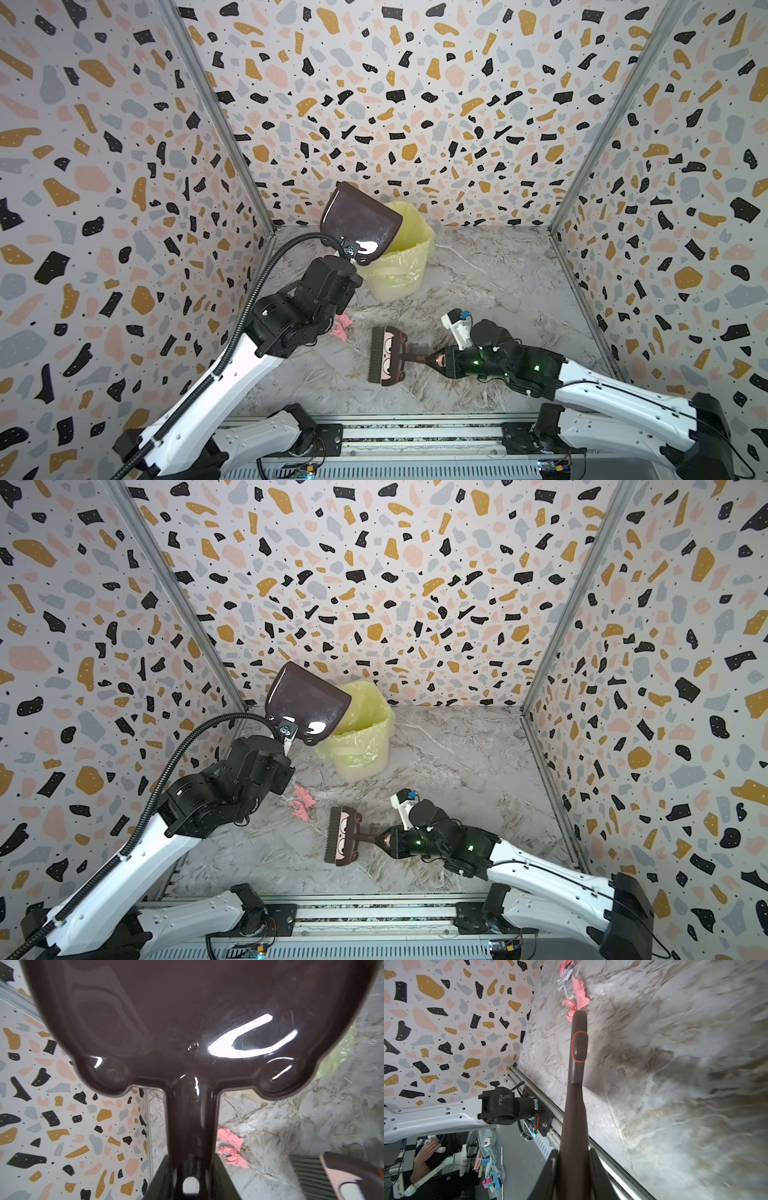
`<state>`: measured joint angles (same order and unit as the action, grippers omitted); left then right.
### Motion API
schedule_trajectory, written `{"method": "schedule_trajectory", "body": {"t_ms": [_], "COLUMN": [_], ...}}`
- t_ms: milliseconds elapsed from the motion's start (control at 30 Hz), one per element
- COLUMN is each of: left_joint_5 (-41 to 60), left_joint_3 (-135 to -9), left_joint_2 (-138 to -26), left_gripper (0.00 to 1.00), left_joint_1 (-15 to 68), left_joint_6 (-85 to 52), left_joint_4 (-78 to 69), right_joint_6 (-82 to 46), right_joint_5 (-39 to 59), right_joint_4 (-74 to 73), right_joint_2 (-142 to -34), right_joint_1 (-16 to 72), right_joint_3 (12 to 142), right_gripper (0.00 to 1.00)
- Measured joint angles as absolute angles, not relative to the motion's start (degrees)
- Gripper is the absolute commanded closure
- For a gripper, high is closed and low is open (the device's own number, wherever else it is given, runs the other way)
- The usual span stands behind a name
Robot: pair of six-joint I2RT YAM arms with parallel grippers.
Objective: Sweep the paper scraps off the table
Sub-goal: 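Lower the dustpan near the pink scraps while the right gripper brings the brush over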
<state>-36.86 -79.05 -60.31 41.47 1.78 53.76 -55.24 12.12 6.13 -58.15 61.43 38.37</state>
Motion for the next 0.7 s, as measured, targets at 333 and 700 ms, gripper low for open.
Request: {"method": "schedule_trajectory", "body": {"t_ms": [333,700], "left_joint_5": [-33.2,-32.8], "left_joint_3": [-78.1,-76.2], "left_joint_2": [-58.8,-58.4], "left_gripper": [1.00,1.00], "left_joint_1": [41.5,41.3], "left_joint_6": [0.4,0.7], "left_joint_4": [53.7,53.6], "right_joint_6": [-58.9,-65.1], "right_joint_5": [14.2,18.2], "right_joint_4": [-11.7,-26.2], "right_joint_2": [-77.1,-91.7], "right_joint_1": [61.9,61.0], "right_joint_3": [43.5,48.8], "right_gripper": [1.00,1.00]}}
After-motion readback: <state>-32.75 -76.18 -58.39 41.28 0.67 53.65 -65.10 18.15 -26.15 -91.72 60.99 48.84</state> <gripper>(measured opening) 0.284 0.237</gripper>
